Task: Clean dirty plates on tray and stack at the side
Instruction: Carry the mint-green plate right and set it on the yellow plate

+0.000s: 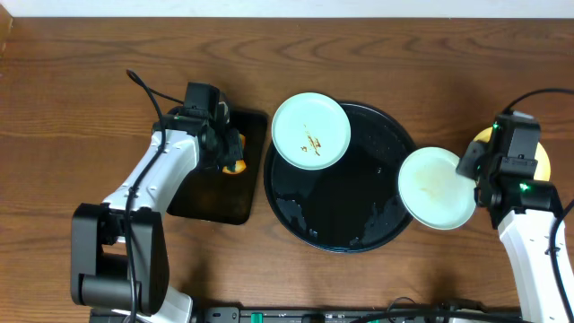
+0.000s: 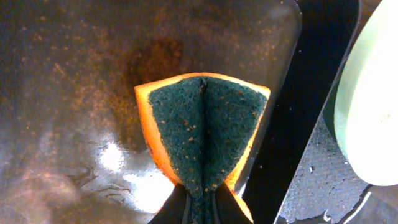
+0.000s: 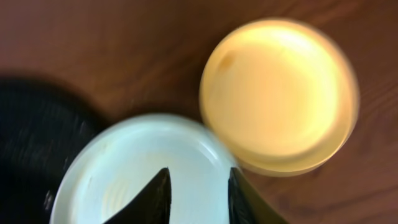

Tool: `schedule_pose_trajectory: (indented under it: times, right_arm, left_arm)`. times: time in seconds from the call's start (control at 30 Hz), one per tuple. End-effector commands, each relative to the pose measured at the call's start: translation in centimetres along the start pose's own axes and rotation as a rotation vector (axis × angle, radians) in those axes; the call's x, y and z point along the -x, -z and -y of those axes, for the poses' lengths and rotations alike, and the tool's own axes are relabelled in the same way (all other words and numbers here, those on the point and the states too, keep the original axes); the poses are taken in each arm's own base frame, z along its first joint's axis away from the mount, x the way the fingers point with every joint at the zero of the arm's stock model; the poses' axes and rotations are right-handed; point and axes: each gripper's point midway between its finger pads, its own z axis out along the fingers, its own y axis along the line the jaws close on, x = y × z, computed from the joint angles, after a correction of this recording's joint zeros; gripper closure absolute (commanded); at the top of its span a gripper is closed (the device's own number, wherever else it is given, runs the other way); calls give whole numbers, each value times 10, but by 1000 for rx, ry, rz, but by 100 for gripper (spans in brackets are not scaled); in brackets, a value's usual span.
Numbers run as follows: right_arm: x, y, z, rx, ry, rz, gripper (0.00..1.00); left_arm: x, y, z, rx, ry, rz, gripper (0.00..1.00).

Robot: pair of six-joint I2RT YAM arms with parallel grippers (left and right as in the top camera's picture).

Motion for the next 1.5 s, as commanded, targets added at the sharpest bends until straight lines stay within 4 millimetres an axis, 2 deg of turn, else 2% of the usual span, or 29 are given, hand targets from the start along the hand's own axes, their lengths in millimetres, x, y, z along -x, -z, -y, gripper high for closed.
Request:
schedule_pose_trajectory:
  times: [0.0,0.13,0.3,0.73,0.97,1.17,1.23,1.3,1.47]
  right_arm:
    - [-16,7,-14,100,-43,-84,70]
    - [-45,8,6,-10,-119,-190,65]
    - [-67,10,20,-83,-230,-271,57]
    - [-131,-9,52,-199,-373,-407,52]
    - [-156,-28,58,-212,-444,-400,49]
    - [-160,-48,41,-101,-474,-352,48]
    - [-165,-52,38,-77,-479,-352,56]
    - [-173,-54,39,-83,-478,-363,74]
    - [-173,-55,39,-80,-478,-355,94]
  left_arm:
    - [0,1,-1,7,-18,1,92]
    - [-1,1,-1,8,-18,-2,92]
    - [-1,1,-1,8,-18,-2,92]
    - [-3,1,-2,10,-17,-9,92]
    - [-3,1,-2,10,-17,-9,92]
    - [-4,1,-2,11,-16,-11,91]
    - [-5,1,-2,12,-15,-15,92]
    - [-5,1,-2,12,-15,-16,92]
    - [-5,1,-2,13,-15,-16,92]
